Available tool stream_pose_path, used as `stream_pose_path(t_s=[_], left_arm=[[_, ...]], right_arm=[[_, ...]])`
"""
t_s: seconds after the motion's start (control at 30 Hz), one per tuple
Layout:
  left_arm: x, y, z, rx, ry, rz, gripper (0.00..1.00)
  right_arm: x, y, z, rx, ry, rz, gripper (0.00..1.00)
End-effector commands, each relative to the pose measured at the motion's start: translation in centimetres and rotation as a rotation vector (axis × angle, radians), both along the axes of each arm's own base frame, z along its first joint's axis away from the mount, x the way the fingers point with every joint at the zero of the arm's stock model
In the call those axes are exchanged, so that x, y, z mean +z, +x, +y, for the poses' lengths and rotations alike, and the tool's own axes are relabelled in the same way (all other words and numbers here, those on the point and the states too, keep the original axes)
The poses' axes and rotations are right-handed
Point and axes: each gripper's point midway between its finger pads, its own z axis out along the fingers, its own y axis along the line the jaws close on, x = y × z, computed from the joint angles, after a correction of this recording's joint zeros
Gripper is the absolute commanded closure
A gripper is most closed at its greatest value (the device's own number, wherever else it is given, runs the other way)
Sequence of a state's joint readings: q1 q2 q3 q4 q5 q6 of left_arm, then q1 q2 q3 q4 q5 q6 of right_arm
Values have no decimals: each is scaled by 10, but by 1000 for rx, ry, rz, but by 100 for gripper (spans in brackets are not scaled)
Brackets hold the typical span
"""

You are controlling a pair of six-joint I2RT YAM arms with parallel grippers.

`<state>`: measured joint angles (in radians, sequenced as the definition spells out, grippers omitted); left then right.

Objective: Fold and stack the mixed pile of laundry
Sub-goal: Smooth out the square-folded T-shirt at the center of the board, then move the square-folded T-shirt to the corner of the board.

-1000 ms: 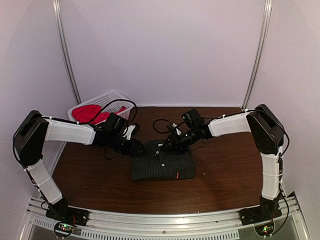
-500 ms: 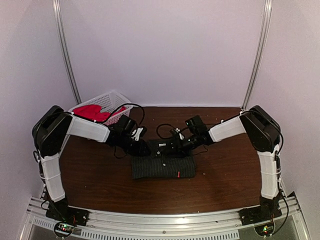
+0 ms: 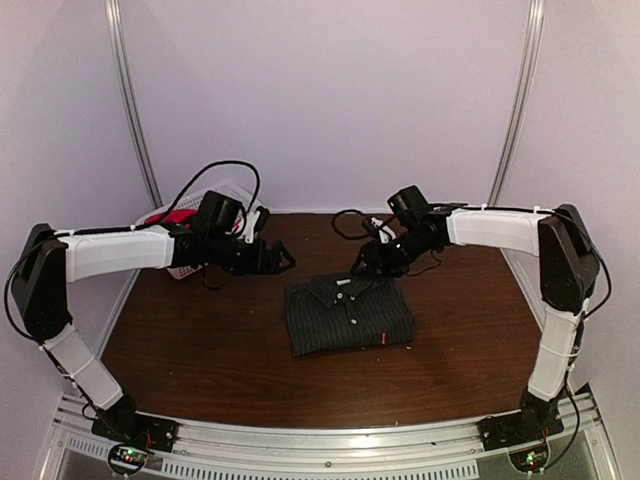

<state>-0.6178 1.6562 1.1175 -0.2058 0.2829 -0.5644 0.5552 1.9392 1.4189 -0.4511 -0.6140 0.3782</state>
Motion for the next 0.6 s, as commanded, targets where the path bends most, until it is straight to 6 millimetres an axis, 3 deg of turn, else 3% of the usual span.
stream_pose_path(t_s=[0.0, 0.1, 0.3, 0.43, 0.57], left_arm=[[18, 6, 40, 116, 50, -40, 2], [22, 0, 52, 133, 86, -46, 2], [31, -7, 77, 213, 122, -58, 2], [34, -4, 102, 306, 156, -38, 2], [40, -2, 111, 332, 158, -43, 2]], right_arm=[[43, -12, -22, -23, -169, -130, 39], [41, -38, -15, 8, -270, -134, 39], [8, -90, 24, 113, -413, -128, 39], [-29, -95, 37, 113, -481, -73, 36], [-74, -81, 22, 53, -542, 3, 33]])
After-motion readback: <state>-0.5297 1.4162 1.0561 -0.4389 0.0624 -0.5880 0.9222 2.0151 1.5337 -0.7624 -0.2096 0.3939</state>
